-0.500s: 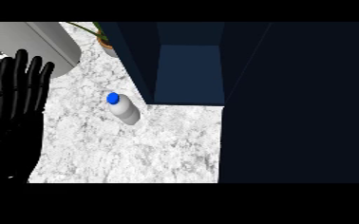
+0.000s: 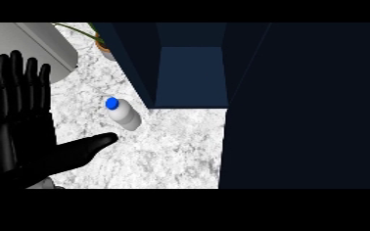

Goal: Pick up the bottled water, place it into the cabinet and close the cabinet

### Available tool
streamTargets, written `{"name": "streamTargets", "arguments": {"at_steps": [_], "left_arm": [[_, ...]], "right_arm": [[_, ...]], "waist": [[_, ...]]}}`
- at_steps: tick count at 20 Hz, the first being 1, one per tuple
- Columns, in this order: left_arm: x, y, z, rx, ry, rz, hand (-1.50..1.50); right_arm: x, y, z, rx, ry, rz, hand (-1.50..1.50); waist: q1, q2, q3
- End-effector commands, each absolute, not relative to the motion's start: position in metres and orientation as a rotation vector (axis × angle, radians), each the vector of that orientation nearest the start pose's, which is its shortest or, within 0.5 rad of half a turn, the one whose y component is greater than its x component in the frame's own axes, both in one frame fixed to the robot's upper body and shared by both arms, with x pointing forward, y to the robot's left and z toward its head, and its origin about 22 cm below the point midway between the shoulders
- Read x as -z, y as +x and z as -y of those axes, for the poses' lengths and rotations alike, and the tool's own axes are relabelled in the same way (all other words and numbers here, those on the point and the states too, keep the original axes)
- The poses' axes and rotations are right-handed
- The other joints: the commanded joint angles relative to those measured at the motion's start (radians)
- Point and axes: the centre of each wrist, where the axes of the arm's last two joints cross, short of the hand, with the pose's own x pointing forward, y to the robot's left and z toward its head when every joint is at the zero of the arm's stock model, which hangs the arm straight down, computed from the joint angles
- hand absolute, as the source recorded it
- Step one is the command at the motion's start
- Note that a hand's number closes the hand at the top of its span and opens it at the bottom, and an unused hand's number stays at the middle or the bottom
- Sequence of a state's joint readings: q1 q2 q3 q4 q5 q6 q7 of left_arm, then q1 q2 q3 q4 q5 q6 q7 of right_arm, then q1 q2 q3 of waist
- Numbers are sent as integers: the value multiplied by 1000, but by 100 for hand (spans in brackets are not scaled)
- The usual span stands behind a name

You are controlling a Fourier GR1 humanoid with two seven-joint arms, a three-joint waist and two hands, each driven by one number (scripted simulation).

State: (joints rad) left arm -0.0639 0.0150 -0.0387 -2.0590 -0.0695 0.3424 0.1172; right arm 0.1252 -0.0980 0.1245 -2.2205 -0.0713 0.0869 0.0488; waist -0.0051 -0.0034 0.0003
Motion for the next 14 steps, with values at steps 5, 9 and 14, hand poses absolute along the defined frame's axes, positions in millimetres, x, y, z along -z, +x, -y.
{"name": "streamTargets", "arguments": {"at_steps": [5, 9, 14], "left_arm": [[-160, 175, -194, -451, 191, 1892, -150], [-173, 162, -173, -456, 203, 1919, -150], [-185, 148, -181, -425, 223, 1877, -150]], "right_arm": [[-147, 138, 202, -223, 272, 1995, -150], [-164, 120, 196, -204, 284, 1976, -150], [-177, 110, 180, -189, 270, 1982, -150]], "waist": [[7, -1, 0], [3, 0, 0], [6, 1, 0]]}}
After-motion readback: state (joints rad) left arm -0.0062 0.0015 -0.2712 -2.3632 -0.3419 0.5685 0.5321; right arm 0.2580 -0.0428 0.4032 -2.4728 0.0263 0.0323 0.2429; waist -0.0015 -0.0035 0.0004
